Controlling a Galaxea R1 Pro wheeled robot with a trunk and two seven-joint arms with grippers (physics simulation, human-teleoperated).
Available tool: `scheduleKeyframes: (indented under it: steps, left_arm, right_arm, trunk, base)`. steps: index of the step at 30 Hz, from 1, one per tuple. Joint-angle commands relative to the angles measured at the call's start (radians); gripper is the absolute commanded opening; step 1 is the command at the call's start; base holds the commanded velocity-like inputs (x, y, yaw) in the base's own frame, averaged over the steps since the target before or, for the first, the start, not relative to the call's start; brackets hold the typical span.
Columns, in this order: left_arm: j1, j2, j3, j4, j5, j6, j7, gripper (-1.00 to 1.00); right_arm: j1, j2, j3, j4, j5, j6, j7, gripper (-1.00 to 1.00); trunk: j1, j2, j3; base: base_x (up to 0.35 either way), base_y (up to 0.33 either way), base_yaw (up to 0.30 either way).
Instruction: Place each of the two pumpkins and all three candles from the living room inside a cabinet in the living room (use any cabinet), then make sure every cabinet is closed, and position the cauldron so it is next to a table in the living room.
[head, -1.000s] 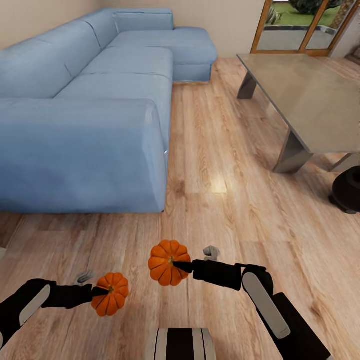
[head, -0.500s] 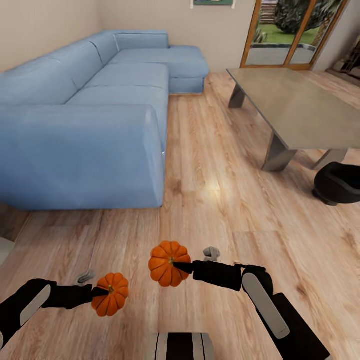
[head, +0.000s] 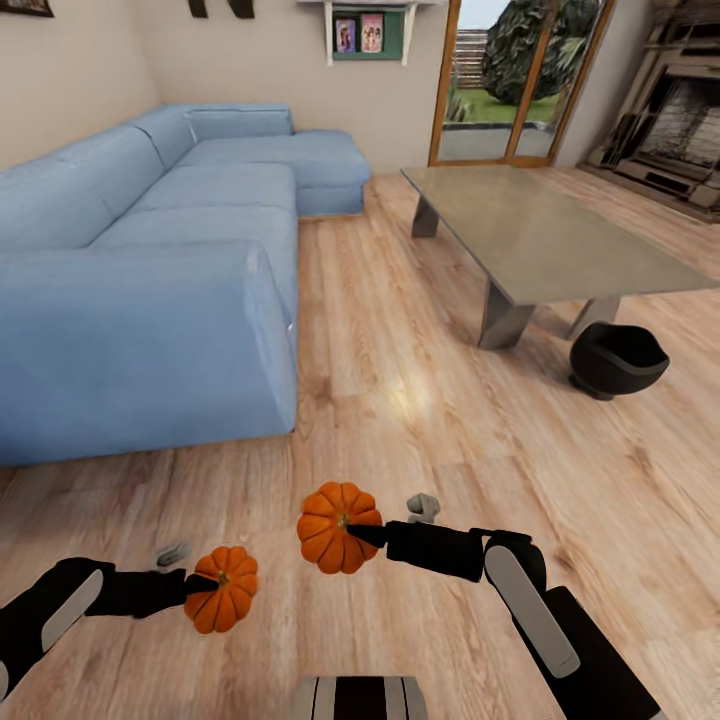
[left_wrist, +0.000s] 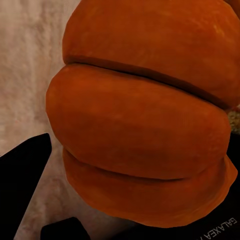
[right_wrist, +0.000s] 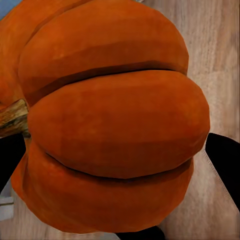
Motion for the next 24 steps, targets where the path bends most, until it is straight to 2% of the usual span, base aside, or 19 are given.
scheduleKeyframes:
  steps: [1,24]
  left_arm:
    - [-0.001,0.001,-0.004,-0.001,0.006,0.004,0.002,-1.0]
    - [0.0,-0.006,-0.008,-0.004,0.005,0.005,0.001,-1.0]
  right_arm:
    - [-0.001,0.0,0.001,0.0,0.006,0.002,0.006,-1.0]
    - [-0.001,0.0,0.001,0.009,0.005,0.002,0.006,-1.0]
  trunk:
    - [-0.001,0.0,0.004]
    - [-0.085,0.154,0.091]
  base:
    - [0.0,0.0,-0.246]
    - [0.0,0.0,-0.256]
